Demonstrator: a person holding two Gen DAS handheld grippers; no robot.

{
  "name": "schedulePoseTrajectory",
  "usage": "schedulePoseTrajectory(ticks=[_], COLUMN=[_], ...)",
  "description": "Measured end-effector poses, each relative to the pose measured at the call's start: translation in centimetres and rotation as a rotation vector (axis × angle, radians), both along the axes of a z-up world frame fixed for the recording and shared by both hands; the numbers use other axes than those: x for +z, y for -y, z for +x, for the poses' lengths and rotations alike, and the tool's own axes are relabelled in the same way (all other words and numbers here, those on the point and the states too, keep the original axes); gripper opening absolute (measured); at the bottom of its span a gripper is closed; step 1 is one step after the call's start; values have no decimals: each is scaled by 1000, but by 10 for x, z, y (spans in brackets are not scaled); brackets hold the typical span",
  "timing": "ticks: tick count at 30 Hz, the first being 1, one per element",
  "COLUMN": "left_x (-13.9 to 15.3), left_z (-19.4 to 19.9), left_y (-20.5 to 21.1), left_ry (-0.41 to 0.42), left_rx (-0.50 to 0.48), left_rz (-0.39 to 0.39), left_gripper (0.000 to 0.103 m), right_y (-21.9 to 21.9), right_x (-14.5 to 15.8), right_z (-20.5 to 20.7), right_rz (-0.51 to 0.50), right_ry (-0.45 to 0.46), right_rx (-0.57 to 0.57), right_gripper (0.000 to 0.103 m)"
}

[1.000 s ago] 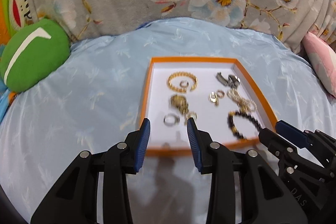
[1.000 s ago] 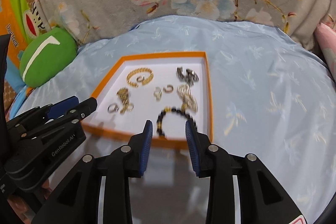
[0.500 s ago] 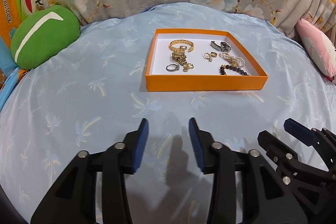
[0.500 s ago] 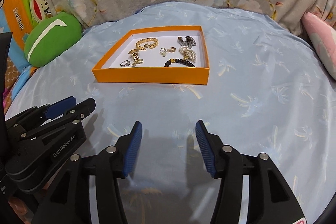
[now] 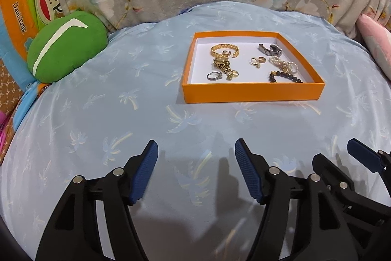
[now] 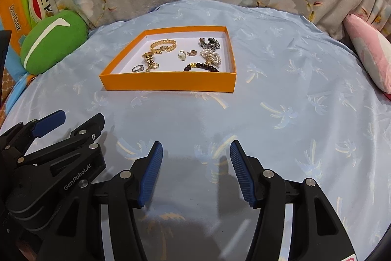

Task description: Organize jewelry

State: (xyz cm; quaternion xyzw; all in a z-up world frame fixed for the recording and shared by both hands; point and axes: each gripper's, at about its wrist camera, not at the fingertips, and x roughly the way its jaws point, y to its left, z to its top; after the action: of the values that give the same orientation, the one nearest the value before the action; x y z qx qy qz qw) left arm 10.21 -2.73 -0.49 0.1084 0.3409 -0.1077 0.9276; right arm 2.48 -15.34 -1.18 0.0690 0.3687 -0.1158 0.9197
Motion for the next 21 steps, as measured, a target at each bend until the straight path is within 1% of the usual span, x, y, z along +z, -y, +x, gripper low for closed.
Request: schedulePoseTrajectory(ticks=[5,11,16,21], left_x=[-1,-2,-3,-3], left_z=[0,1,1,1], left_y=[2,2,2,1], left_ry=[7,6,5,6], left_rx=[11,17,34,34], left_rz=[28,32,39,40], left_gripper=[64,65,71,71], right_y=[1,0,1,0], right_x=[-1,-1,-1,-1], right_z=[1,1,1,1], right_rz=[-1,-1,-1,-1], right_ry=[-9,-9,-9,-9], right_rx=[-9,-9,-8,-9], right_gripper=[57,57,57,57])
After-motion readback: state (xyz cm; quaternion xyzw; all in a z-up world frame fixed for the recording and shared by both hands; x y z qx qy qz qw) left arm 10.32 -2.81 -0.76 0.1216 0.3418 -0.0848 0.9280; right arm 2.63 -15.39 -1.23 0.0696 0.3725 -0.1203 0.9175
